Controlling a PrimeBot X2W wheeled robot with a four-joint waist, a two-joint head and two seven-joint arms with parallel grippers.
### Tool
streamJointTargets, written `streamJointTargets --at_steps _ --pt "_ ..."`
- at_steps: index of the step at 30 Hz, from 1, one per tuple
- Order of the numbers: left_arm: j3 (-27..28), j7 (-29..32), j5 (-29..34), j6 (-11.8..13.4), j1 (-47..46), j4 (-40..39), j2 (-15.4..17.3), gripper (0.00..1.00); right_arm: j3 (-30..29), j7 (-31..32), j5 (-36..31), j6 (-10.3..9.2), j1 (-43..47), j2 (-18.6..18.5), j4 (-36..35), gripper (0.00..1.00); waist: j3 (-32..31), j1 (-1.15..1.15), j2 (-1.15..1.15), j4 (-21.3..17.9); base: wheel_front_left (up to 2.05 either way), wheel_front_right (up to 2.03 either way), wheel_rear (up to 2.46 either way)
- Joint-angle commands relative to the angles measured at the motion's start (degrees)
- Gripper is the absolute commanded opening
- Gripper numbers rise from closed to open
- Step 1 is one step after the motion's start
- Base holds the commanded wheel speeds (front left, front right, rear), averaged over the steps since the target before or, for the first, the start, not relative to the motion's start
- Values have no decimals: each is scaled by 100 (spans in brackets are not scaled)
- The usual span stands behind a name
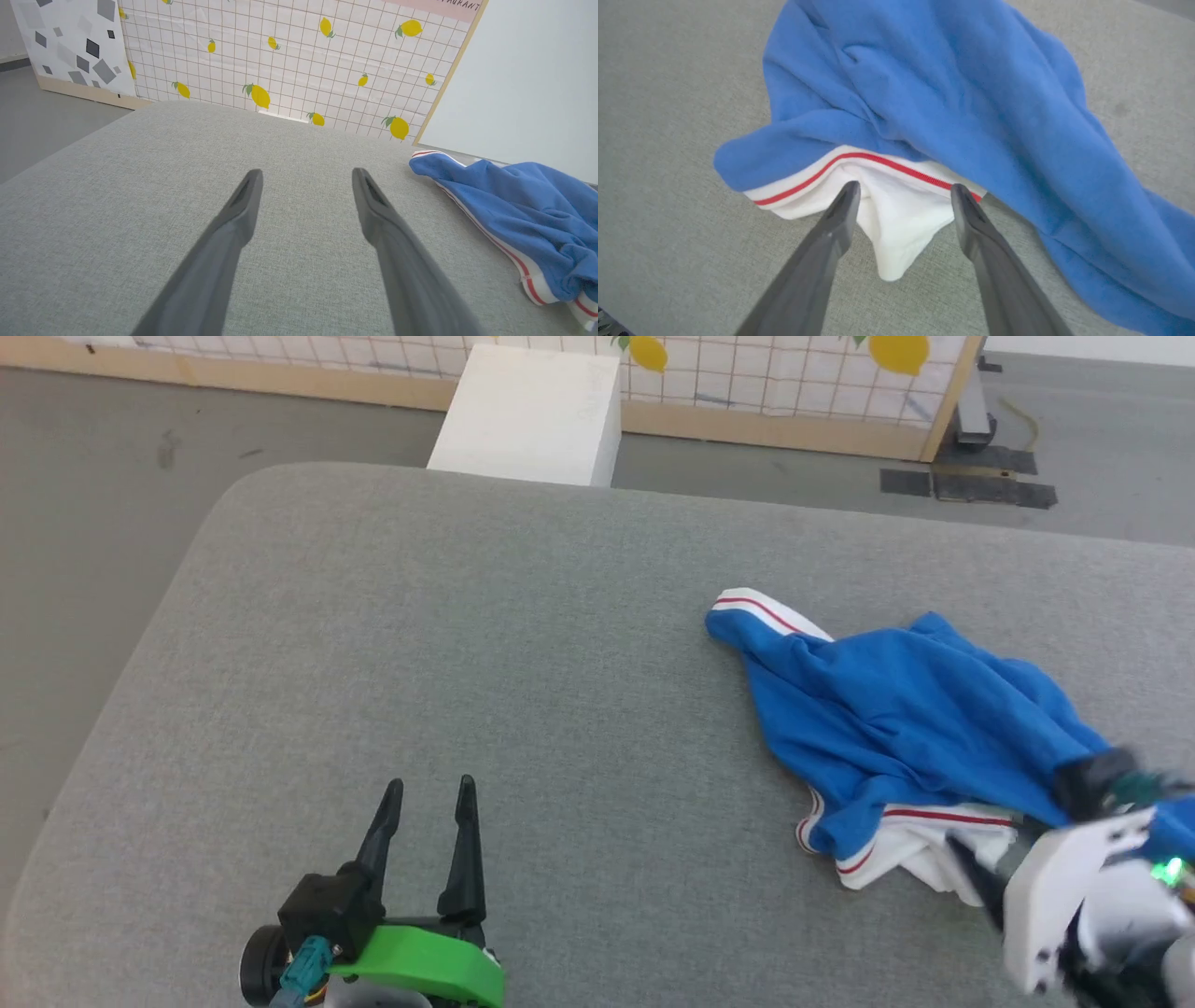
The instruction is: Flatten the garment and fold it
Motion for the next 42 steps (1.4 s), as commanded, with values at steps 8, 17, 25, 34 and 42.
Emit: streamJointTargets --at_steps 8,17,25,34,42 --pt "-32 -21 -48 36 -152 -9 -13 100 525 -337 -440 -8 -152 -104 1002 100 277 0 0 276 0 0 0" --pt "36 -21 -53 73 -216 -38 -13 100 916 -424 -472 -8 -883 -242 1486 0 375 0 0 64 0 0 0" --pt "48 -21 -119 106 -304 -65 -13 100 648 -587 -68 -8 -1013 -354 648 0 253 0 0 -339 0 0 0" --pt "123 -21 -147 91 -207 -81 -13 100 -753 166 142 -8 1173 -227 -551 0 309 0 0 -448 0 0 0" --pt "212 -21 -109 45 -117 -28 -13 100 -1722 183 -352 -8 2527 3 -681 18 353 0 0 -485 0 0 0"
